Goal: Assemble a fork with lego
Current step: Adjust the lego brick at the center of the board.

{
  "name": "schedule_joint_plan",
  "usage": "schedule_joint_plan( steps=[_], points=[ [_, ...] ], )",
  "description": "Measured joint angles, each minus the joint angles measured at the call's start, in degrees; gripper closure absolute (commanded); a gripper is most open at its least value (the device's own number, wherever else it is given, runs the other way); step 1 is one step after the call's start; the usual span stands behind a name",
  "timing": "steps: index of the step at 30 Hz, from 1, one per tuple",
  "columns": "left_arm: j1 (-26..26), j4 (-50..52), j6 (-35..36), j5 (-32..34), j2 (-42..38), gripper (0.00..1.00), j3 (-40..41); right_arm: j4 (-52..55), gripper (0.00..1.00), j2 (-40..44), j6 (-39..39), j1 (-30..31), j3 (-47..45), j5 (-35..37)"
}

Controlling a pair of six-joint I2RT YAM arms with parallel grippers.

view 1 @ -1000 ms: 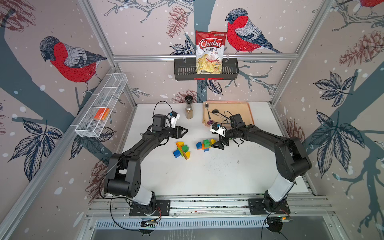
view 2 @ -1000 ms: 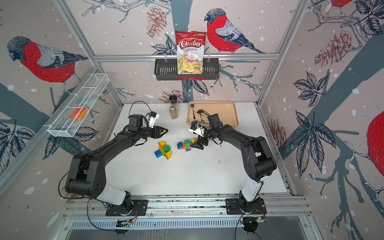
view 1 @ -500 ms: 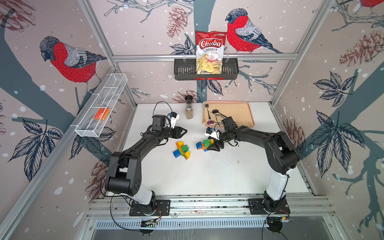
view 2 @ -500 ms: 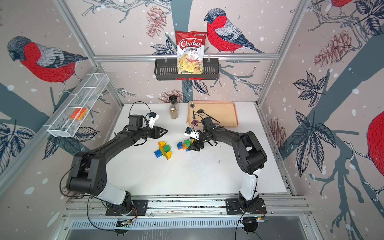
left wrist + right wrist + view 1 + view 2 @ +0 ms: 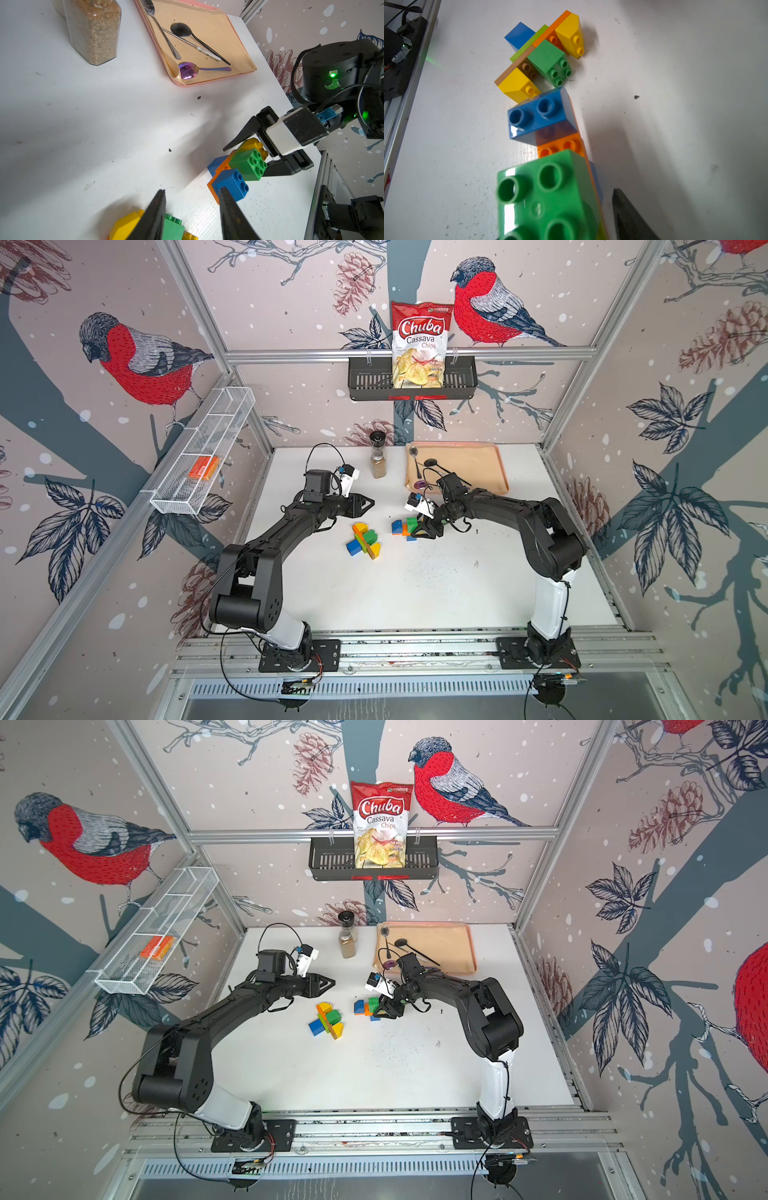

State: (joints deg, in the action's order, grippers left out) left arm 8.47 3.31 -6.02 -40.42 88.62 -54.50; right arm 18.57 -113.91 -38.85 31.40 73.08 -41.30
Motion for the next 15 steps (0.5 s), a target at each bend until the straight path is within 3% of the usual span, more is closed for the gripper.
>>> schedule_joint_plan(
  steps=[15],
  points=[
    [-0.1,0.0,0.0,-0.5,0.4,0.57,-0.3,9.0,0.54,-4.8,1.7,-2.3,7.0,-6.2]
  ],
)
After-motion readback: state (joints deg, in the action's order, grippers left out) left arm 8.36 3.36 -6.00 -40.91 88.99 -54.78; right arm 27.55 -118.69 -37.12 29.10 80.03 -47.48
